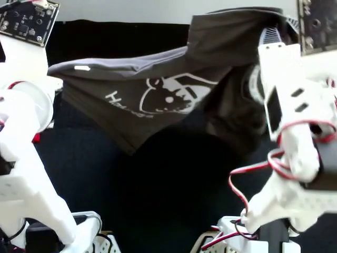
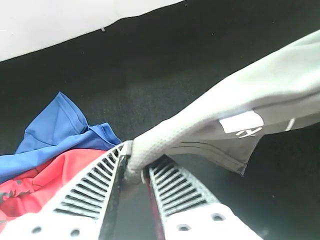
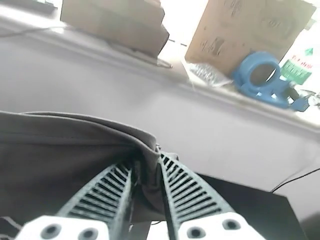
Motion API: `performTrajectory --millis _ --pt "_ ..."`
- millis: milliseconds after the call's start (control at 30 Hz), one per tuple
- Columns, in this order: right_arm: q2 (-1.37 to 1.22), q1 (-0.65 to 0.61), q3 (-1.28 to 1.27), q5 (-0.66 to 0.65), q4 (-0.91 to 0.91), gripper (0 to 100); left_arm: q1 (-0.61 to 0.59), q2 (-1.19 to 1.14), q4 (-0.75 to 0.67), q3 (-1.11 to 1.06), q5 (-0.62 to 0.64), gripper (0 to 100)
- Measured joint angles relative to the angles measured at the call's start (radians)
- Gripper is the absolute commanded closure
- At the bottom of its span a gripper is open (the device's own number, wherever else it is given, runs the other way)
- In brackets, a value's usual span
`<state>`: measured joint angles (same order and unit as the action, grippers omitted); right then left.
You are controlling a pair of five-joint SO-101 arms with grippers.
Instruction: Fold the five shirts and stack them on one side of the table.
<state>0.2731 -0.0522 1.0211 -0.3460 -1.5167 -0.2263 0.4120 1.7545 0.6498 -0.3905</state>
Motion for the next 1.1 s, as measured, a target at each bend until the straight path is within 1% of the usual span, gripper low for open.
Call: performTrajectory --millis 100,300,433,533,633,833,967,1100 --pt "0.006 0.000 0.101 0.000 -0.068 99.3 0.000 0.054 0.002 -0.048 0.000 99" --pt "0.015 0.000 0.206 0.000 -0.229 99.3 0.000 0.281 0.002 -0.292 0.000 99" --pt "0.060 0.000 0.222 0.000 -0.236 99.3 0.000 0.459 -0.002 -0.333 -0.002 99" --pt "0.101 -0.009 0.195 0.025 -0.236 99.3 0.000 0.539 -0.038 -0.333 -0.038 99" --pt "0.118 -0.028 0.129 0.055 -0.236 99.3 -0.003 0.539 -0.066 -0.342 -0.049 99" --pt "0.112 -0.031 0.068 0.064 -0.236 99.3 -0.051 0.399 -0.069 -0.338 -0.049 99" --pt "0.152 -0.031 0.055 0.064 -0.236 99.3 -0.061 0.385 -0.066 -0.265 -0.049 99" --pt "0.230 -0.037 0.055 0.064 -0.236 99.3 -0.066 0.422 -0.026 -0.180 -0.049 99"
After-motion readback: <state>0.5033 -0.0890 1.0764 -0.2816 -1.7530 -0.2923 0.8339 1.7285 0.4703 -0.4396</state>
